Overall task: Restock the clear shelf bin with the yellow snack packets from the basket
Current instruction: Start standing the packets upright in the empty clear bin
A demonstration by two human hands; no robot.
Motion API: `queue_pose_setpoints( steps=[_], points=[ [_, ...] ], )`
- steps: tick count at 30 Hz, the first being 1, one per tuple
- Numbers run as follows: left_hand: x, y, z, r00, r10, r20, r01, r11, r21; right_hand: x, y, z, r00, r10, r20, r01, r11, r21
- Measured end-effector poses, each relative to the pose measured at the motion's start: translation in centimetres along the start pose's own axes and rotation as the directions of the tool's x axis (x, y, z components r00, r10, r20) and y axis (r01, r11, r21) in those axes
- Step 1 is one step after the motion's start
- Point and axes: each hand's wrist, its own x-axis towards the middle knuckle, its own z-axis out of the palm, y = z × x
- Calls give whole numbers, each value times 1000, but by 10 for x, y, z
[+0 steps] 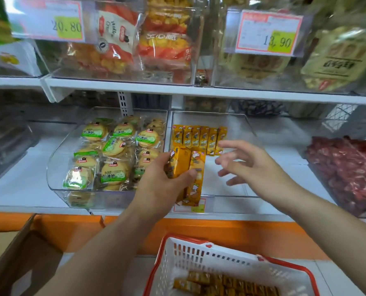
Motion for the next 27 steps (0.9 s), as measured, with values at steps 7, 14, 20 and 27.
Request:
queue_pose_setpoints(
  steps=[7,14,20,27],
  points=[
    [-25,10,45,965,-22,262,60,988,-140,-61,-7,-8,996,81,-42,-79,996,40],
    [-35,13,57,961,-20,277,77,978,-195,-77,-3,-37,983,176,-59,-152,947,283],
    [-32,18,48,981,-38,192,77,977,-201,-81,3,-39,953,281,-111,-172,808,563],
    [-29,15,56,988,-52,145,75,985,-158,-82,16,-14,967,256,-8,-248,943,223]
  ],
)
